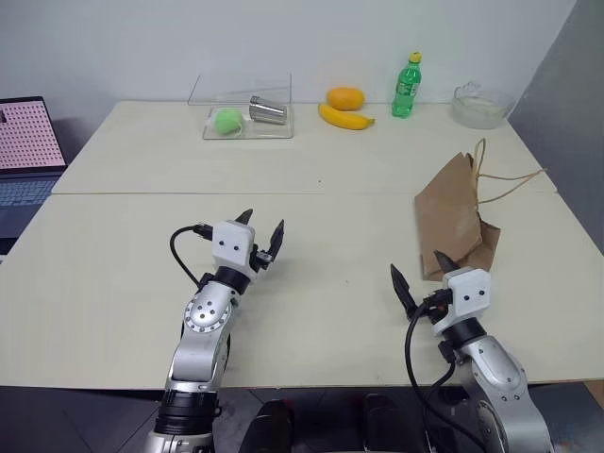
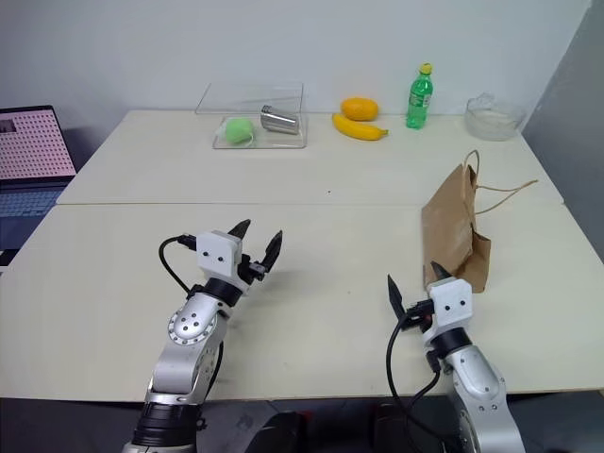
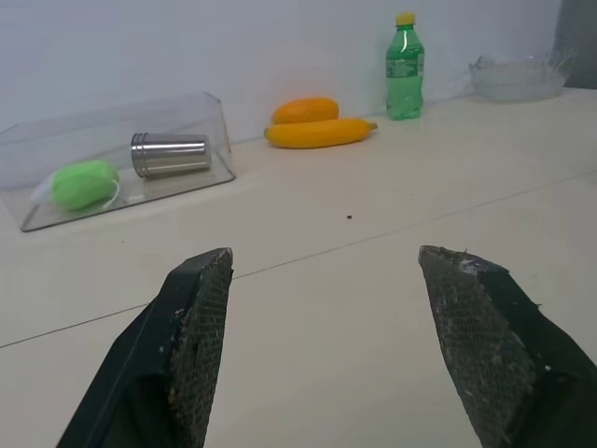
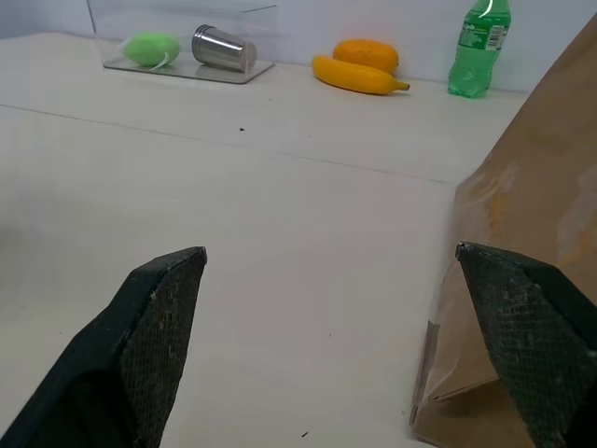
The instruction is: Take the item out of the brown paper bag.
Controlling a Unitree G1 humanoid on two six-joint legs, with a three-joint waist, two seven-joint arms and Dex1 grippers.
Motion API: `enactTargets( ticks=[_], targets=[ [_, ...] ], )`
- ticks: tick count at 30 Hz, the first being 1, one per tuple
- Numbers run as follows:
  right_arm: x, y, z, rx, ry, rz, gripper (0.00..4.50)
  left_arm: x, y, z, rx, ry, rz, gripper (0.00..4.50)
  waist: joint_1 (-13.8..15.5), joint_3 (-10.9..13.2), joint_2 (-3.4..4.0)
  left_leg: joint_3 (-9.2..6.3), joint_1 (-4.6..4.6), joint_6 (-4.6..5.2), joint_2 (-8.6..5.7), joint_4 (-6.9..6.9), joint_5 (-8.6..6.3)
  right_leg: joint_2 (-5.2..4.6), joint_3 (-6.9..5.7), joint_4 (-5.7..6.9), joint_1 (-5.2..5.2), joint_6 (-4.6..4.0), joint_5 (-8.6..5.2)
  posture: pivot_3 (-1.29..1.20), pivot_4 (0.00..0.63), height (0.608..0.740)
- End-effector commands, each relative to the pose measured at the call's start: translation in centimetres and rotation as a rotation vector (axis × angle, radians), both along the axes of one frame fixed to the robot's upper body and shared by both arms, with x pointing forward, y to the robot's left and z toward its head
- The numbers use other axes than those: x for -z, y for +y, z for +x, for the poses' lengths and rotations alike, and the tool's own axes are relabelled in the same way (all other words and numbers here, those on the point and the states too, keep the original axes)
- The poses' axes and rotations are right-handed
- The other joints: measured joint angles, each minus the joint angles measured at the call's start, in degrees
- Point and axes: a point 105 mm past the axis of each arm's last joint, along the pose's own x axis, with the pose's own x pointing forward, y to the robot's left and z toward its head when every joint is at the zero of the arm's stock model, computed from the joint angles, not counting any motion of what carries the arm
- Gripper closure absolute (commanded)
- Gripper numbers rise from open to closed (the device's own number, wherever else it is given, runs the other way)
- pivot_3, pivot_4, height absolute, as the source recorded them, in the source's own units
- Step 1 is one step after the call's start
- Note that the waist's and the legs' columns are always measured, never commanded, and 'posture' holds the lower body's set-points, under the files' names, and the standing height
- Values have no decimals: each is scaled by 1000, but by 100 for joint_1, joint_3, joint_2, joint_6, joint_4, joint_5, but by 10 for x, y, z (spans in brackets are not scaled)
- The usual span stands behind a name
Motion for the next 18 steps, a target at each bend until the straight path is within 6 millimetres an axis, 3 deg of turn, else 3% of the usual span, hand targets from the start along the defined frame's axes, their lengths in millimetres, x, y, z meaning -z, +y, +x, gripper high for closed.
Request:
enactTargets(
  ticks=[1, 14, 18],
  targets=[
    [-12, 1, -2, 4, -49, 0, 0, -15, -7, -3, 46, -65, -7, 1147, 0, 0, 0, 0, 0, 0, 0, 0, 0, 0, 0, 0, 0, -1, 0, 0, 150, 740],
    [-13, 2, -3, -9, -58, -19, 0, -17, -7, -3, 50, -65, 36, 1147, -1, 0, 0, 1, 1, 0, 1, 0, 0, 0, 0, 0, 0, -11, 6, 0, 150, 740],
    [-26, 9, -7, -49, -89, -56, 0, -28, -9, -6, 113, -73, 28, 1147, -2, 0, 0, 2, 0, 0, 1, 0, 0, 0, 0, 0, -1, -10, 6, 0, 150, 740]
  ],
)
